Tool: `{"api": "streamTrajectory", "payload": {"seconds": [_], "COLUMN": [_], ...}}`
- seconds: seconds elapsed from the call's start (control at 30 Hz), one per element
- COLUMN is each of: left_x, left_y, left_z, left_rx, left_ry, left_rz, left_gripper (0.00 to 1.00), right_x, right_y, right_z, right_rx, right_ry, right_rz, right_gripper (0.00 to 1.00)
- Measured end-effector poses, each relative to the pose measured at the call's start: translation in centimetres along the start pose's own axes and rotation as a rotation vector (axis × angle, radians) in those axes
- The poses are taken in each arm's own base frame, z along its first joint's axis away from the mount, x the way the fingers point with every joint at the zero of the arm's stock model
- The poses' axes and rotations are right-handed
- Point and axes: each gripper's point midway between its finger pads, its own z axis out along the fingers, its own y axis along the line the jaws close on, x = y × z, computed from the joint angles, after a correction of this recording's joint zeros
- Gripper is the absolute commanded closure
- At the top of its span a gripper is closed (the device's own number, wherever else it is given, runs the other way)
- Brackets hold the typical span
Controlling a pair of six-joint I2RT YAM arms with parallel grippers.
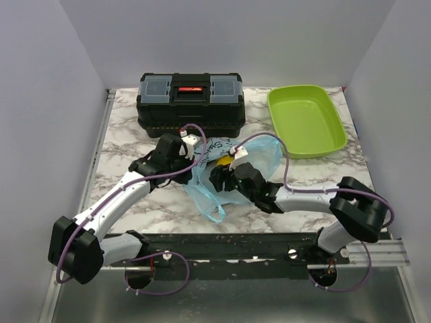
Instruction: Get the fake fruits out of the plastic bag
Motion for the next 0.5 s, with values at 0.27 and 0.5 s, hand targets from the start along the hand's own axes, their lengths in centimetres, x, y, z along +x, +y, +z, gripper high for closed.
{"api": "streamTrajectory", "payload": {"seconds": [0.27, 0.5], "left_x": [-0.2, -0.2], "left_y": [-0.4, -0.5], "left_z": [0.2, 0.2], "left_rx": [0.021, 0.028], "left_ry": [0.006, 0.005], "left_rz": [-0.002, -0.002], "left_gripper": [1.00, 1.00], "right_x": [-6.1, -11.5], "right_y": [1.3, 1.7], "right_z": [-3.7, -6.8], "right_rx": [-0.048, -0.055], "right_ry": [-0.116, -0.243], "right_rz": [0.054, 0.095], "right_gripper": [0.79, 0.79]}}
